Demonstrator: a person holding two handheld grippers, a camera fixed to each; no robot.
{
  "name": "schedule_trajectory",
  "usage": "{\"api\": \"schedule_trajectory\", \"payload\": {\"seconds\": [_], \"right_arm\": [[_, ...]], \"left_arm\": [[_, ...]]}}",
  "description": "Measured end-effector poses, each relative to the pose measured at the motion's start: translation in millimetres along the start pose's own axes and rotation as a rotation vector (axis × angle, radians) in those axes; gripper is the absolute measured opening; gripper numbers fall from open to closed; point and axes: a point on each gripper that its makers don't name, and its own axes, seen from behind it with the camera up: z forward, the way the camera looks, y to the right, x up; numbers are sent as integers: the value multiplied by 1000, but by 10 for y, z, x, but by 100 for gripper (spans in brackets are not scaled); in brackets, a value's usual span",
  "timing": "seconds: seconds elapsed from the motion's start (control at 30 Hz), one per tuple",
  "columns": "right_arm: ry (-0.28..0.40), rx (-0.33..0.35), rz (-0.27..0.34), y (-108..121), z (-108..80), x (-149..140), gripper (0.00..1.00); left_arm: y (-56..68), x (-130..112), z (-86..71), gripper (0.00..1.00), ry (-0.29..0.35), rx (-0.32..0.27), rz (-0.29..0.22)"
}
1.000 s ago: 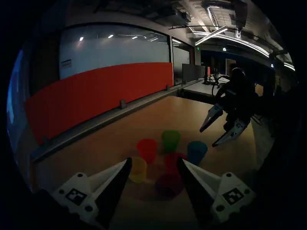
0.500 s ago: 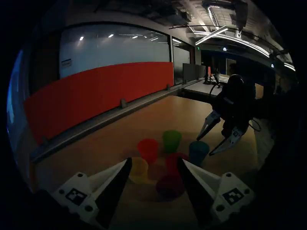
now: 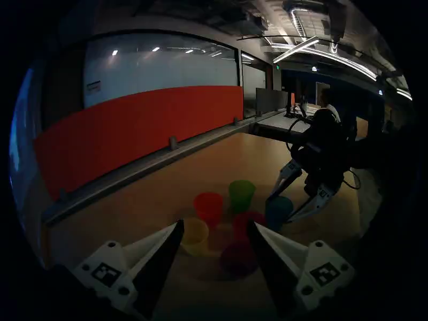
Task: Pour water
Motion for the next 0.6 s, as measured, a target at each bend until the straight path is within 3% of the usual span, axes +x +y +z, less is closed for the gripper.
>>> {"api": "schedule_trajectory", "payload": {"seconds": [0.6], "right_arm": [[7,-8,-3,12,-39,-11,95]], "left_arm": [[2,-14,27,86,-7,-1,3]]}}
